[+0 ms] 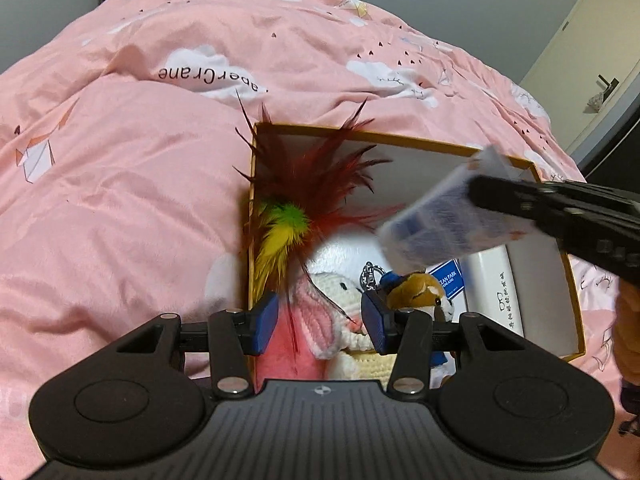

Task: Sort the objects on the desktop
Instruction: 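Lower the Nivea tube into the box with the right gripper and open it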

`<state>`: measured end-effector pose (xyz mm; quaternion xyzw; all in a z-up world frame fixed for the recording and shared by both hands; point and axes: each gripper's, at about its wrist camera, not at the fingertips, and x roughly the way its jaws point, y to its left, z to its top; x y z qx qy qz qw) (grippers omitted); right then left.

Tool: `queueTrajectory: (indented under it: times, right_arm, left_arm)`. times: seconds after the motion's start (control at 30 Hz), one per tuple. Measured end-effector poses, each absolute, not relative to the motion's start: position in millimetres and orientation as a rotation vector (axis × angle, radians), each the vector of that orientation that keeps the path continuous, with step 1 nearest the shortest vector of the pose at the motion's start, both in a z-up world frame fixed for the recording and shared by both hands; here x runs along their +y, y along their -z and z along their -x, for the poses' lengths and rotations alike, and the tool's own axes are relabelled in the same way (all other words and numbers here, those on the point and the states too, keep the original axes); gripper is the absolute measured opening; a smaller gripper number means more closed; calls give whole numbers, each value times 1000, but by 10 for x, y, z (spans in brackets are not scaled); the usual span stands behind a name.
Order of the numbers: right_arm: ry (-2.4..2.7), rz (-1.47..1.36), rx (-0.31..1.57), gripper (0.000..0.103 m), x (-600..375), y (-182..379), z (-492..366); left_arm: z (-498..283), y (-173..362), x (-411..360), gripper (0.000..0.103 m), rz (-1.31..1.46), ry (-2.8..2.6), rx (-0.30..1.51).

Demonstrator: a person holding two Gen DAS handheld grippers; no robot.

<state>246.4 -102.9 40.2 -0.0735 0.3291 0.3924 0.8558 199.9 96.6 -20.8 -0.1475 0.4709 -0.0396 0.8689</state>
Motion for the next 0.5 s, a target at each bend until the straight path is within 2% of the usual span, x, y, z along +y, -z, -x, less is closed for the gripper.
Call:
queueTrajectory:
  times: [0.5]
  right_arm:
    - [-943, 450, 677, 5, -366, 134, -2549]
  left_arm:
    - [-2008, 303, 1056, 53, 342, 108, 997]
